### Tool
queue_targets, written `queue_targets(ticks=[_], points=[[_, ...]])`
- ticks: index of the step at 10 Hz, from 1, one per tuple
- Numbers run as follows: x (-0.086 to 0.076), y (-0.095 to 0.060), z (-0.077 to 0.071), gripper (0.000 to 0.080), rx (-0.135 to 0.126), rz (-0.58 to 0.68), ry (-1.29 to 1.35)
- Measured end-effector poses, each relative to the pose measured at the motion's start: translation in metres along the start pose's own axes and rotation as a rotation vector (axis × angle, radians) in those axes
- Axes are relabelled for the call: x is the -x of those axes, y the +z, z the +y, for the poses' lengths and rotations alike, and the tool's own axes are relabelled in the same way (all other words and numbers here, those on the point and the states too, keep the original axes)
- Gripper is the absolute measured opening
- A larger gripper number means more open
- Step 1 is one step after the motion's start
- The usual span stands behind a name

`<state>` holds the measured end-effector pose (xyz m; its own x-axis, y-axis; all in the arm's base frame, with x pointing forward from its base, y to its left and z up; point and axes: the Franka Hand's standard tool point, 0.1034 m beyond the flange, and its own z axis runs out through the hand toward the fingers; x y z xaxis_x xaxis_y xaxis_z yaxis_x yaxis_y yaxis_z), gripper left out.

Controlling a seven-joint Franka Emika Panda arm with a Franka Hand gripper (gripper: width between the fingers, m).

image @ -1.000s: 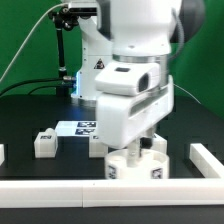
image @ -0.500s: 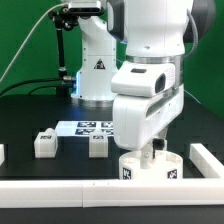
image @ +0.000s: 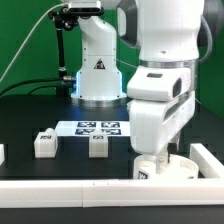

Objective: Assemble stool

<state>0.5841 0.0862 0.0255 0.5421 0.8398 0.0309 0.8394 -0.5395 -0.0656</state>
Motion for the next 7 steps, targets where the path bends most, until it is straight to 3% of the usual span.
queue_targets(ticks=[3, 6, 7], points=[[-0.0116, -0.0002, -0.0068, 0.0307, -0.003, 0.001, 0.017], [-0.0118, 0.0006, -0.0065, 0.0307, -0.004, 0.001, 0.027], [-0.0116, 0.0009, -0.0067, 0.0401, -0.005, 0.0, 0.028]])
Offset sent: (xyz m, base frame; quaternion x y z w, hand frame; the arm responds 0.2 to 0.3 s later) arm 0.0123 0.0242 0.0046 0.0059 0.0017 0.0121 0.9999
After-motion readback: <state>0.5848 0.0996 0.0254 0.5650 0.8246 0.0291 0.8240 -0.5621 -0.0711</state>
